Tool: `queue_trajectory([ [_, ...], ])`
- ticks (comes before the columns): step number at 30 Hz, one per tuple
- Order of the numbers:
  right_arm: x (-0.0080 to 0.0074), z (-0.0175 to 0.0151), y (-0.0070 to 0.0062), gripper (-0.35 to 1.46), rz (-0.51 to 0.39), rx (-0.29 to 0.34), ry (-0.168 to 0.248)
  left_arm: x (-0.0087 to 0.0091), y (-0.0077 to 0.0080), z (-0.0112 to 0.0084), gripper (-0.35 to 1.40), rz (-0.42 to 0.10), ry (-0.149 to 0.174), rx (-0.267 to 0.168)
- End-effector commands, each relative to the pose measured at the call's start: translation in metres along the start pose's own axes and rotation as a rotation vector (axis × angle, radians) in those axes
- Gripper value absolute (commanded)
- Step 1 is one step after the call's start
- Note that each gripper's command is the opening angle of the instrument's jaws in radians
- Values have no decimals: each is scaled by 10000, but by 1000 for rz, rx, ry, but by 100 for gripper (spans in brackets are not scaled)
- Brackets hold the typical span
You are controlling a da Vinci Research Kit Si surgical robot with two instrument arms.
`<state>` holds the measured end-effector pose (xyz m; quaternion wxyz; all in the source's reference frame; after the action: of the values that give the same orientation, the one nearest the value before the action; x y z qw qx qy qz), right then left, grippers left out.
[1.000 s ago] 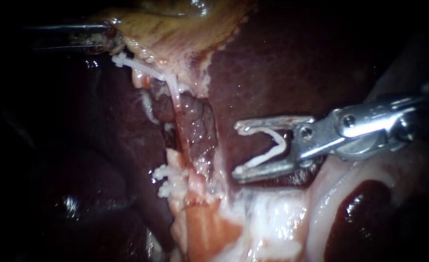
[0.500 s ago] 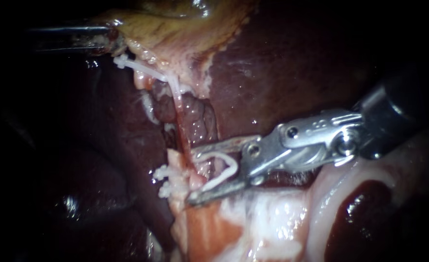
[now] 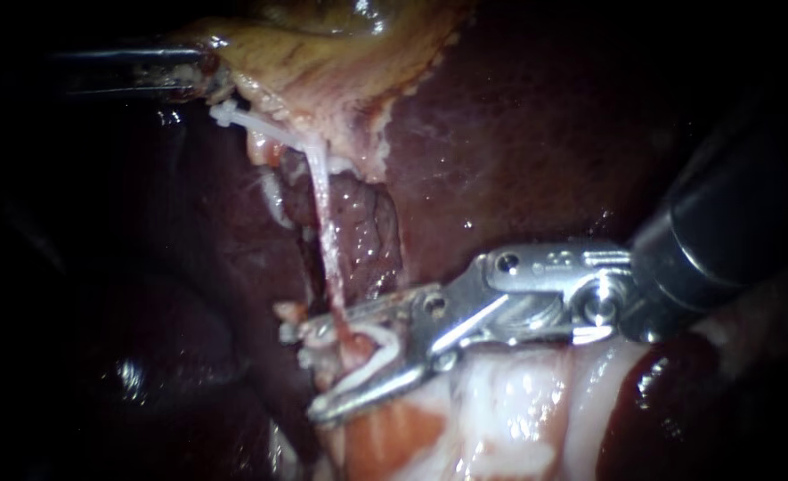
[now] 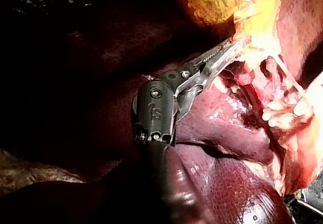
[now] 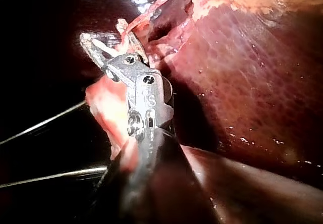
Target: Clipping first clip right tube
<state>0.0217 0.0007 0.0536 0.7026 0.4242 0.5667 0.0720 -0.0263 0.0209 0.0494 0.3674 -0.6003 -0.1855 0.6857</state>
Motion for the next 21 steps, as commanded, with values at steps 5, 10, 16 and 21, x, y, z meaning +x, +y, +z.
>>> queue_trajectory([
  [5,7,1,-7,42,-7,51,-6,0,-1,0,-35,0,0,-1],
  [10,6,-3,-3,28,-15,89,-18,0,-1,1,-35,0,0,0],
  [16,7,-8,0,10,-15,98,-19,-1,-1,2,-35,0,0,1],
  [21,7,-10,0,-3,-16,101,-20,-1,-1,2,-35,0,0,1],
])
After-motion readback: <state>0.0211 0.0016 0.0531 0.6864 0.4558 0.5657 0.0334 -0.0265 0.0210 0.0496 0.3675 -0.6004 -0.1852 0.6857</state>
